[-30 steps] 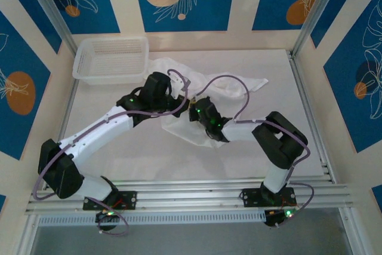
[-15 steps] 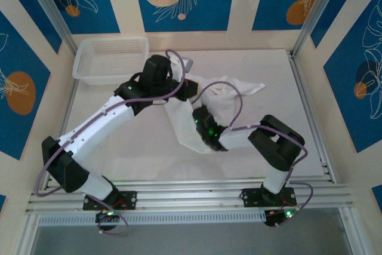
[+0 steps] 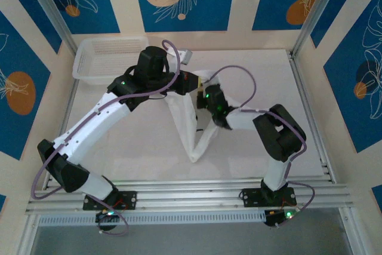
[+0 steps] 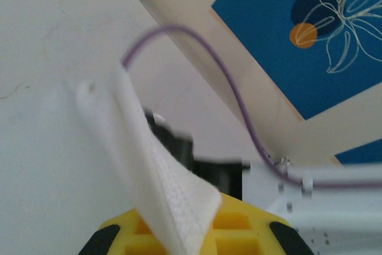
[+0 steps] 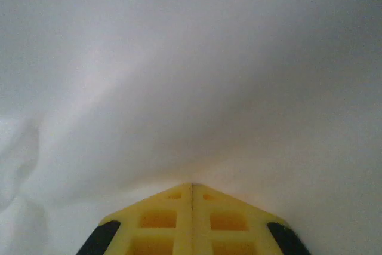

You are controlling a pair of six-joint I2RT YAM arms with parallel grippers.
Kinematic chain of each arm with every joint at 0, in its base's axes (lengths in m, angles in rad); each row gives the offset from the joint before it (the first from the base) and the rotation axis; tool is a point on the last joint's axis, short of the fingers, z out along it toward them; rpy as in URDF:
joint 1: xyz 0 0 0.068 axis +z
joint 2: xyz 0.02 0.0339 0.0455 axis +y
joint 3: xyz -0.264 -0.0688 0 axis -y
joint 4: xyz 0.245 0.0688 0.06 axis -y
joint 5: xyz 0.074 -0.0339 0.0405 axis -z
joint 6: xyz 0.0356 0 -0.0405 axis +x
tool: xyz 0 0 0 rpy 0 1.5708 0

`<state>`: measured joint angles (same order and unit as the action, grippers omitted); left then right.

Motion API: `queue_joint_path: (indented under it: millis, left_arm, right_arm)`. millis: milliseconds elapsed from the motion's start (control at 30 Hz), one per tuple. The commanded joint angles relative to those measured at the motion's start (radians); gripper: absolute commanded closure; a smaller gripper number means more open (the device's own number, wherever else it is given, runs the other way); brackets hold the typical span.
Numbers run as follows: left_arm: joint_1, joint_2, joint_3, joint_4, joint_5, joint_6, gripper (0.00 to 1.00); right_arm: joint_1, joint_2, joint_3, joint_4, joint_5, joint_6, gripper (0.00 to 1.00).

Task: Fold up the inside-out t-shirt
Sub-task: Turn the T-shirt inside out at the center of the table.

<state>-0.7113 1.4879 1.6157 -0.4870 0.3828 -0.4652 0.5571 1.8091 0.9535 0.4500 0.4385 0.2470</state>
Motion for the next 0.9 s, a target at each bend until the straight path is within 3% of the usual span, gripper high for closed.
queue_joint_path:
  millis: [0, 67, 267, 400, 600, 767, 867]
  left_arm:
    - [-0.021, 0.004, 0.062, 0.051, 0.125, 0.0, 1.0]
    - [-0.032, 0.033, 0.101, 0.082, 0.138, -0.024, 0.99]
    - [-0.062, 0.132, 0.263, 0.054, 0.121, -0.06, 0.98]
    - [-0.078, 0.147, 0.305, 0.078, 0.127, -0.077, 0.98]
    - [-0.127, 0.144, 0.342, 0.111, 0.177, -0.042, 0.99]
    - [-0.178, 0.157, 0.374, 0.096, 0.199, 0.004, 0.99]
    - [-0.197, 0.164, 0.375, 0.073, 0.17, 0.02, 0.99]
  right_arm:
    - [0.002, 0.021, 0.091, -0.321, -0.115, 0.089, 1.0]
    - [0.042, 0.031, 0.068, -0.298, -0.104, 0.078, 1.0]
    - [0.105, 0.037, 0.059, -0.333, -0.16, 0.237, 1.0]
    - [0.073, 0.109, 0.142, -0.482, -0.095, 0.225, 1.0]
    - [-0.055, 0.095, 0.242, -0.57, -0.203, 0.359, 1.0]
    - [-0.045, 0.266, 0.402, -0.707, -0.177, 0.293, 1.0]
    - [-0.042, 0.286, 0.435, -0.752, -0.253, 0.314, 1.0]
